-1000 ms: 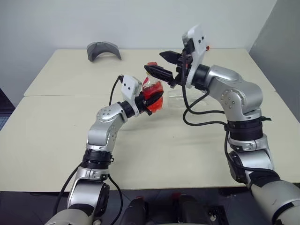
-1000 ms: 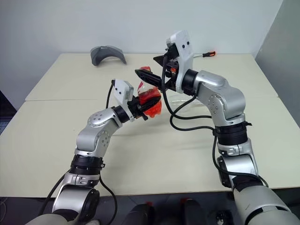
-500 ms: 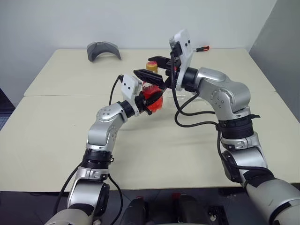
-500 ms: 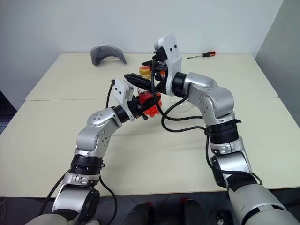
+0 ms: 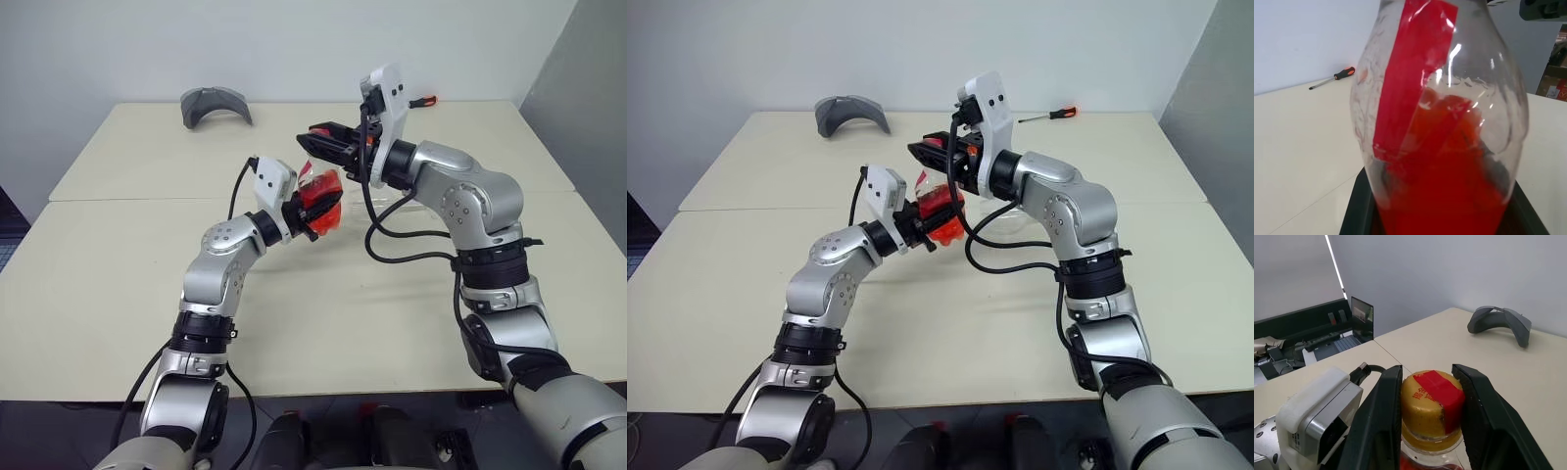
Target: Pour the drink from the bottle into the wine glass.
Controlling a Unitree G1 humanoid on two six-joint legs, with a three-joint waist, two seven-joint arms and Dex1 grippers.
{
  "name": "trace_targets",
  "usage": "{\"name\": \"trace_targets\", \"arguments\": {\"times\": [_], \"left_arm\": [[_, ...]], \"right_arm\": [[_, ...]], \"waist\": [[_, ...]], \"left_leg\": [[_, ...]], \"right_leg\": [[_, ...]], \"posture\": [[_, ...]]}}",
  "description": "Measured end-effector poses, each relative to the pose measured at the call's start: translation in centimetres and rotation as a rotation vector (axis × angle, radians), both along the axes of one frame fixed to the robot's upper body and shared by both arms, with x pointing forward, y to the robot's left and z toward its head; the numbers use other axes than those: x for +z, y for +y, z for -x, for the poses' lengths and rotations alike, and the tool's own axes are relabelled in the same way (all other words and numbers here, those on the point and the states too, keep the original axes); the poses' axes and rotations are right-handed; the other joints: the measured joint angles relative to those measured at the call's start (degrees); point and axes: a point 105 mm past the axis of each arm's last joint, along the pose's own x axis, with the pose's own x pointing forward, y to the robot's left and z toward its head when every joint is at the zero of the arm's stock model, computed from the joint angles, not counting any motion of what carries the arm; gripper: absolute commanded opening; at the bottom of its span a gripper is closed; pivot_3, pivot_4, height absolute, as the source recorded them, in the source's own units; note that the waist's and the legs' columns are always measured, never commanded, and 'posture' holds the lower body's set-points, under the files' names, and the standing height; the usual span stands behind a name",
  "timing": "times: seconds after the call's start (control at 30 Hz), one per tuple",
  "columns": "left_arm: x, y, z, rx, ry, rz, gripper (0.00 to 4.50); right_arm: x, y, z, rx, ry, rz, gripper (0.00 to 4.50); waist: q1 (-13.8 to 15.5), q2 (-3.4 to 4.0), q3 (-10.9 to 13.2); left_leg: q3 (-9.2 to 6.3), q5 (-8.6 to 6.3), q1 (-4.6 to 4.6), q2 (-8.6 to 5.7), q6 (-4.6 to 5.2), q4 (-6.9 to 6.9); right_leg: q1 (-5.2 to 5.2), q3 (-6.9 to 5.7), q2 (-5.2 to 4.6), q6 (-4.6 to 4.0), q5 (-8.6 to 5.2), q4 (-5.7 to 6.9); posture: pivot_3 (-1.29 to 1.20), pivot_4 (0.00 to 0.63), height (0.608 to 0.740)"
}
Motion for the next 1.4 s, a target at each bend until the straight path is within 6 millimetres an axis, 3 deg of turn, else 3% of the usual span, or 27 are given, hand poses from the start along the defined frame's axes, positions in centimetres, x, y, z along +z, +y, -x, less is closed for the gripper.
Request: {"name": "trace_targets", "arguments": {"times": [0.1,0.37,0.57,1.03,1.2,1.4], "left_arm": [[0.1,0.3,0.8,-0.018,-0.025,-0.020,1.14],[-0.4,1.1,5.4,-0.193,-0.071,-0.111,1.14],[-0.1,1.3,7.1,-0.238,-0.089,-0.117,1.14],[0.5,-0.3,7.4,-0.282,-0.117,-0.082,1.14],[-2.2,-1.1,8.0,-0.352,-0.013,-0.103,1.13],[-1.1,-1.5,7.6,-0.361,-0.049,-0.109,1.13]], "right_arm": [[0.2,0.0,0.7,0.060,-0.014,0.012,1.24],[0.0,-0.3,4.5,0.395,-0.060,0.110,1.24],[0.7,0.0,5.8,0.502,-0.101,0.154,1.24],[2.0,-1.7,6.6,0.493,-0.207,0.258,1.24],[5.1,-4.3,6.9,0.430,-0.402,0.296,1.24],[5.1,-4.0,6.3,0.412,-0.377,0.266,1.24]], "waist": [[-0.07,0.01,0.00],[-0.02,0.01,0.01],[0.03,0.02,0.01],[0.21,0.02,0.02],[0.21,0.01,0.04],[0.05,0.02,0.04]], "left_leg": [[0.01,0.00,0.00,0.00,0.00,-0.02],[-0.04,-0.12,0.03,0.01,0.21,-0.02],[-0.05,-0.12,0.03,0.01,0.21,-0.01],[-0.06,-0.13,0.01,0.00,0.22,0.00],[-0.06,-0.13,0.04,-0.02,0.23,0.00],[-0.04,-0.13,0.05,0.04,0.23,-0.01]], "right_leg": [[-0.01,0.01,0.00,0.00,0.00,-0.01],[0.02,-0.03,0.00,0.00,0.00,-0.02],[0.03,-0.03,0.00,0.00,0.00,-0.04],[0.05,-0.06,-0.02,0.00,0.00,-0.06],[0.08,-0.06,-0.02,0.00,0.00,-0.08],[0.10,-0.04,0.01,0.00,0.00,-0.06]], "posture": [[0.00,0.150,0.740],[0.00,0.150,0.740],[0.00,0.150,0.740],[0.00,0.150,0.740],[0.00,0.150,0.740],[0.00,0.150,0.740]]}}
